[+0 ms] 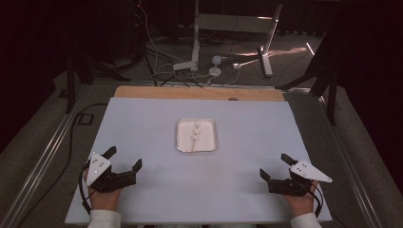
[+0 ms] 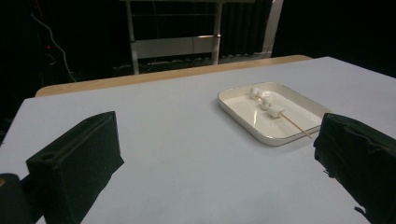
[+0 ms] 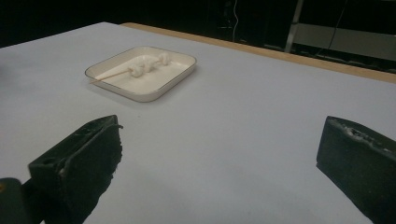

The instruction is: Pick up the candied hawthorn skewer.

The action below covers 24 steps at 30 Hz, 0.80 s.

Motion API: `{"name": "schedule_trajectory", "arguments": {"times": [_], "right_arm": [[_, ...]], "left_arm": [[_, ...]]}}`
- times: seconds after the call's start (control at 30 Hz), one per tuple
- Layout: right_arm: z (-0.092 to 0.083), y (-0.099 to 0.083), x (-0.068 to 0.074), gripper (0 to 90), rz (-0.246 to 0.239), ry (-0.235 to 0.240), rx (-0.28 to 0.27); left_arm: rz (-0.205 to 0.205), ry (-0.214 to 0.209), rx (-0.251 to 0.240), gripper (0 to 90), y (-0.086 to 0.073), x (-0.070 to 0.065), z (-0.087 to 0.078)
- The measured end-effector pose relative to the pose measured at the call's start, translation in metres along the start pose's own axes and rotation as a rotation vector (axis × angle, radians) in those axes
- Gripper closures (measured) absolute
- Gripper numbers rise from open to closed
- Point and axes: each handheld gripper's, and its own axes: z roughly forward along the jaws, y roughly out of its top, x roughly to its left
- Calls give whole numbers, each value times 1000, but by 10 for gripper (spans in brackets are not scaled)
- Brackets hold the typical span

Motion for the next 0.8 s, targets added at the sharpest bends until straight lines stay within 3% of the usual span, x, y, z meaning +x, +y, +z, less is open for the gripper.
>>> {"name": "schedule_trajectory", "arguments": {"times": [0.2, 0.23, 0.3, 0.53, 0.8], "right_arm": [[-1, 0, 1, 0, -4, -1, -2], [-1, 0, 1, 0, -5, -3, -1], [0, 0, 0, 0, -7, -8, 2], [-1, -1, -2, 0, -1, -20, 8], [0, -1, 0, 0, 2, -17, 8]], "left_arm": [[3, 23, -6, 9, 2, -2, -3], [33, 35, 9, 9, 5, -5, -3], [38, 36, 10, 9, 6, -7, -3], [23, 25, 31, 9, 17, -8, -1], [45, 0, 54, 9, 33, -13, 5]]}}
